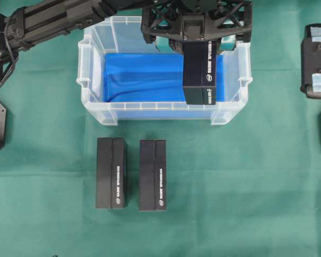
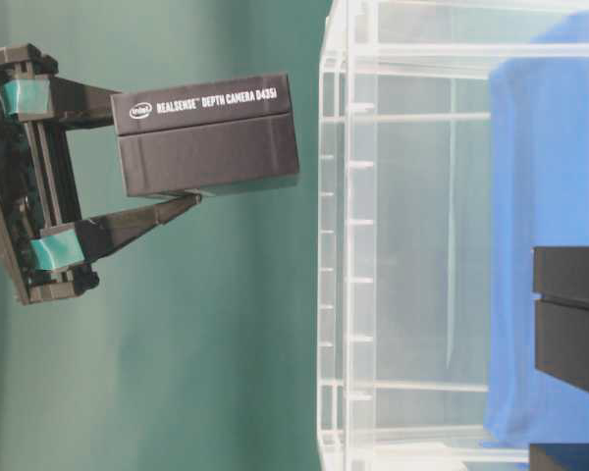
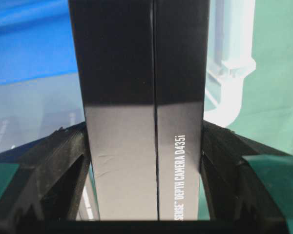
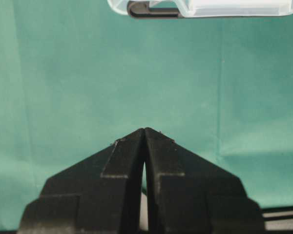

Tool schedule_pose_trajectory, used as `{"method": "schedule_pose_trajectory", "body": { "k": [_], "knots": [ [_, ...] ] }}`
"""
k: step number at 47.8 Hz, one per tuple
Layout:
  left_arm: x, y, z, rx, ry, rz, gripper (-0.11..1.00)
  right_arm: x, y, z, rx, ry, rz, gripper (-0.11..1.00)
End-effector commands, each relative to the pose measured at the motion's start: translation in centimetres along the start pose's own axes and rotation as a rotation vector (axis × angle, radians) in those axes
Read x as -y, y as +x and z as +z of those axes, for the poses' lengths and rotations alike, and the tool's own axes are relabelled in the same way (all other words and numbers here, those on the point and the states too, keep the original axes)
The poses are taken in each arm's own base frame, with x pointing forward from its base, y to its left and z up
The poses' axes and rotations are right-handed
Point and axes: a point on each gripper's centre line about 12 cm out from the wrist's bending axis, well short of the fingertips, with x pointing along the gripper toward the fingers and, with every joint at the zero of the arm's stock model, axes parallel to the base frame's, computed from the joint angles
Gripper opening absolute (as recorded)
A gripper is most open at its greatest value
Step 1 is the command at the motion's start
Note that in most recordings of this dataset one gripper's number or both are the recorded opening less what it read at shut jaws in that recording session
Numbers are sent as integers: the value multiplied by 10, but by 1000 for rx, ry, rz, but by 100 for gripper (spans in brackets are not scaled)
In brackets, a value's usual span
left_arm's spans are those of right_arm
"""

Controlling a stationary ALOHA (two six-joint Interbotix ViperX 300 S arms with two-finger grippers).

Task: Take the box out of the case with the left arm.
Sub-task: 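Carry the box forward and lower it right of the middle box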

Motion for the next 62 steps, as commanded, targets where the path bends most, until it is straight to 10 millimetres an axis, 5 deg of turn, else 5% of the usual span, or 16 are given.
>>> {"method": "schedule_pose_trajectory", "body": {
  "k": [1, 31, 62],
  "knots": [
    [-2, -31, 0, 20, -2, -71, 60, 0, -4, 2, 15, 3, 4, 3],
    [3, -37, -20, 16, 25, -88, 60, 0, -4, 2, 15, 2, 4, 3],
    [13, -42, -137, -46, -33, -88, 60, 0, -4, 3, 18, 2, 4, 3]
  ]
}}
